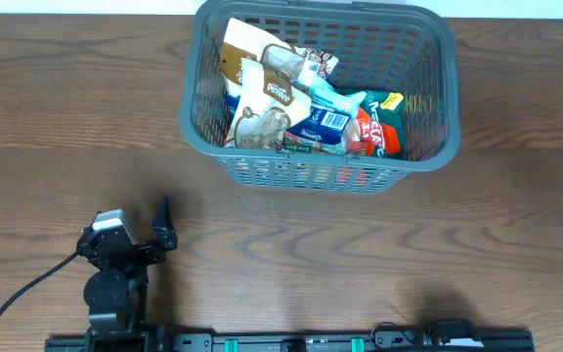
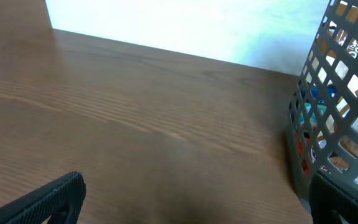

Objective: Pack container

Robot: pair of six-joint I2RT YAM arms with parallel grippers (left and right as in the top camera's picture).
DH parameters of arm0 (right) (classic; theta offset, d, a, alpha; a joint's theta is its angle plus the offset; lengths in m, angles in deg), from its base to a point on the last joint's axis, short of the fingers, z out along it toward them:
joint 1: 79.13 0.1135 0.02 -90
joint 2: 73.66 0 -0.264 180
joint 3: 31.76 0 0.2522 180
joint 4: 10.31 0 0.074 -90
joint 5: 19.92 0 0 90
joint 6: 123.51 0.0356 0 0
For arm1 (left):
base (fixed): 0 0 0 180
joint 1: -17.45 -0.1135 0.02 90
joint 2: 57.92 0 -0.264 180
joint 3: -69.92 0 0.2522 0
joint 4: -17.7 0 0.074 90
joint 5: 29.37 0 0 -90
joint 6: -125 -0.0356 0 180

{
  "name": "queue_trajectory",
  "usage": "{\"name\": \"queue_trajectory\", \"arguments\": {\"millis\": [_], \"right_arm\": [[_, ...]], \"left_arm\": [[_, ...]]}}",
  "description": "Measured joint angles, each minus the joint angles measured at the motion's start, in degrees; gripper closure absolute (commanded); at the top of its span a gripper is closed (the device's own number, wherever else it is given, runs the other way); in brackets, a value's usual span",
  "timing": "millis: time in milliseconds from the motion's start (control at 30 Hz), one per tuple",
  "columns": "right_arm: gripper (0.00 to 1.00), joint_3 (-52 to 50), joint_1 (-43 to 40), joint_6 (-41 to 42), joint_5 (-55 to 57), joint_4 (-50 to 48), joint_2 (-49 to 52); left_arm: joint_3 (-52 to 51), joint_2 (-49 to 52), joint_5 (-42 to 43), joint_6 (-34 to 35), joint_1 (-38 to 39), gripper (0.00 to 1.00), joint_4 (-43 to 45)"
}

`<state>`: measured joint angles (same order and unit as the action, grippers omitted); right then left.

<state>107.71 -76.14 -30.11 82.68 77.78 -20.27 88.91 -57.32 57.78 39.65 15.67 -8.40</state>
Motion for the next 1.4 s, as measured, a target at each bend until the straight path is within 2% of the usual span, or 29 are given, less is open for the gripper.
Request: {"name": "queue_trajectory", "arguments": {"millis": [133,467,833,1067,1400], "right_arm": [[0.01,-12.15,-2.25,-0.66,-0.31,-5.57,-4.5],[0.01,-49.22,-3.41,-1.07,-3.02,-26.62,-16.65],[0.01,-78.44,-3.41,-1.01,-8.72,-44.59,-28.5],[0.01,-93.42,-3.41,2.56,-11.04,-52.39,-36.52],[0.01,-103.84,-3.41,8.15,-11.61,-57.33,-42.58]], "left_arm": [[0.0,0.02,0.09,0.0,0.0,0.01,-0.02],[0.04,0.04,0.35,0.0,0.0,0.01,-0.13],[0.04,0.04,0.55,-0.02,0.0,0.02,-0.15],[0.04,0.04,0.57,-0.02,0.0,0.01,-0.17],[0.04,0.04,0.57,-0.02,0.0,0.01,-0.15]]}}
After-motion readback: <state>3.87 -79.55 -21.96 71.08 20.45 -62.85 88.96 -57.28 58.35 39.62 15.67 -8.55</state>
